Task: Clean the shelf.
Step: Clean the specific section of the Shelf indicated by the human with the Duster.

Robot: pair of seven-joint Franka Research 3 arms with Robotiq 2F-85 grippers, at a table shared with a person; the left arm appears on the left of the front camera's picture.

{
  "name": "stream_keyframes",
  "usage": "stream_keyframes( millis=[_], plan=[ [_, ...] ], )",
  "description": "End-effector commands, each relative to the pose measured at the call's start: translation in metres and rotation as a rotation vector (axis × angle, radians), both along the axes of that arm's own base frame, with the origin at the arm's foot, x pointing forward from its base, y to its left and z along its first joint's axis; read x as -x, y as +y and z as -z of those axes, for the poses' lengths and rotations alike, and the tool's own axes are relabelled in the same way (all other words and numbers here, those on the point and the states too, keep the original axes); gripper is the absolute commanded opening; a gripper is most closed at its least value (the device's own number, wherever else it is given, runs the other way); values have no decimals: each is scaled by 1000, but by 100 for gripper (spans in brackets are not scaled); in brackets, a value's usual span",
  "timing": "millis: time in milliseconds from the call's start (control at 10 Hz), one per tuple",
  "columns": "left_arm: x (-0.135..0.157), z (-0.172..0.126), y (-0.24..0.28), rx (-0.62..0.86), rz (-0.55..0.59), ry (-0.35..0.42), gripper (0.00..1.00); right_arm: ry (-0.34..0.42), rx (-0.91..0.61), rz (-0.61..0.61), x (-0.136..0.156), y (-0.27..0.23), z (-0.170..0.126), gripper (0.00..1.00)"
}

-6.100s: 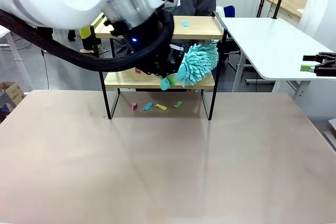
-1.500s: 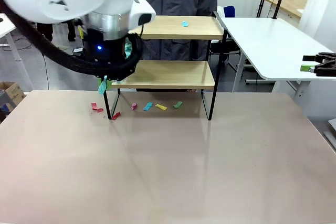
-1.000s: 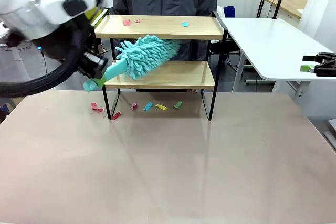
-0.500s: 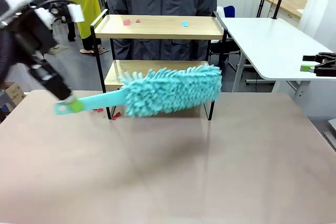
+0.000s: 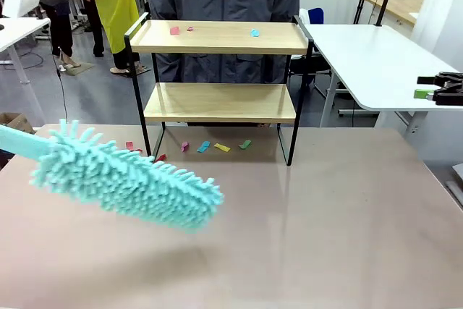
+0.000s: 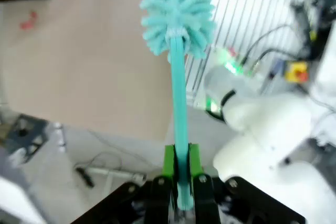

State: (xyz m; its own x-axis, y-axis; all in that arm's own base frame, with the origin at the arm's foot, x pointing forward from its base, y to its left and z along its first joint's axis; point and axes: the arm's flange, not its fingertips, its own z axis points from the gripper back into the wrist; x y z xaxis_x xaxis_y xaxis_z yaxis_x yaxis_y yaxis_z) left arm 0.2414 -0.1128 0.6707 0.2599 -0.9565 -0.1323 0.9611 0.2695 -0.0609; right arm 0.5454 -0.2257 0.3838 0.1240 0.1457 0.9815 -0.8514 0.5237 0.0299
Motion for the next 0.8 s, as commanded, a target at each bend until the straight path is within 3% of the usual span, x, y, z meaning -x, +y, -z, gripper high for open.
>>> stream_keyframes(
  millis=[0,100,200,700],
  plan=[
    [-23,-13,-10,-103,77,10,13,-6,0,-3,0,2,-3,100],
    [-31,-10,-11,-169,51,-14,13,-6,0,-3,0,2,-3,100],
    [-10,-6,-7,-61,35,13,13,-6,0,-3,0,2,-3,100],
    [-10,-6,-7,-61,35,13,13,-6,0,-3,0,2,-3,100]
  ],
)
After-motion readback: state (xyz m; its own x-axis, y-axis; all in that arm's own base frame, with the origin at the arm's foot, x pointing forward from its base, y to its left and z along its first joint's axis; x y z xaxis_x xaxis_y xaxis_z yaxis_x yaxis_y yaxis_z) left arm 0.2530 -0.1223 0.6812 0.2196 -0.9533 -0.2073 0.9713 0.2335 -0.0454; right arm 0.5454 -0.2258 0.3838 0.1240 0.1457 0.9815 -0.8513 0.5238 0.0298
